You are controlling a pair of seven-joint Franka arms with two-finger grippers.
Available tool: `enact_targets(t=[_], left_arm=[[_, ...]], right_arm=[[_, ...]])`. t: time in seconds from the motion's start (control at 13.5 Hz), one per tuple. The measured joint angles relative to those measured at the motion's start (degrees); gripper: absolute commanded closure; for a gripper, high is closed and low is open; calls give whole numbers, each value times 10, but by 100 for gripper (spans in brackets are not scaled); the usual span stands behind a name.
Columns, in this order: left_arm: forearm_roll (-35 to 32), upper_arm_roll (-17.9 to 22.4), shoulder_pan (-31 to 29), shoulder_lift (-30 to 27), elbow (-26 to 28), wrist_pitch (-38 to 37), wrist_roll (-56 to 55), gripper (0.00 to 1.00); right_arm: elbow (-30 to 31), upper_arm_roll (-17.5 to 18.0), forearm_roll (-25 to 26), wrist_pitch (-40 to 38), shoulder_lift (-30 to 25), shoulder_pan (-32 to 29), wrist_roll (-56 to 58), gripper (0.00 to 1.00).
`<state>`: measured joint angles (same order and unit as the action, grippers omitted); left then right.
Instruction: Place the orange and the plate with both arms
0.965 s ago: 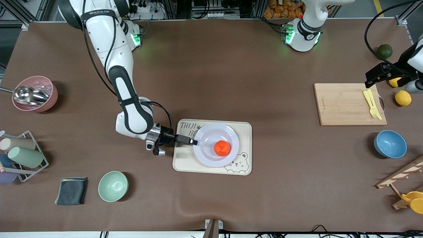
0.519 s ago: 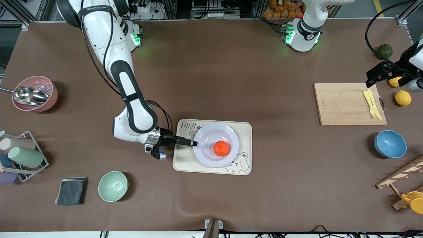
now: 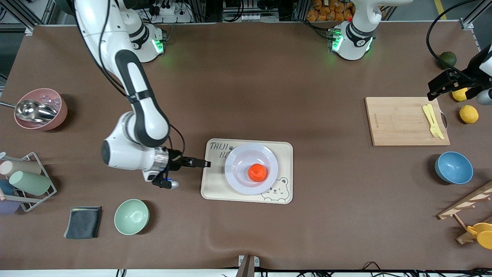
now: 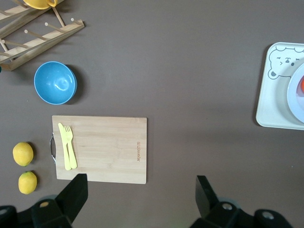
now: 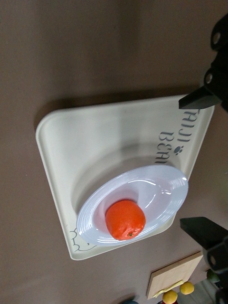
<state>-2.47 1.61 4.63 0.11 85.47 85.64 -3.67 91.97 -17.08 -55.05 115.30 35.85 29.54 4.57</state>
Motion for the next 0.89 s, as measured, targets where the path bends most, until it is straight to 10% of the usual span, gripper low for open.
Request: enact_targets(t=[0.89], left_arm=[[0, -1, 0, -1, 0, -10, 0, 0]], right_arm=[[-66, -255, 241, -294, -103, -10, 152, 0]])
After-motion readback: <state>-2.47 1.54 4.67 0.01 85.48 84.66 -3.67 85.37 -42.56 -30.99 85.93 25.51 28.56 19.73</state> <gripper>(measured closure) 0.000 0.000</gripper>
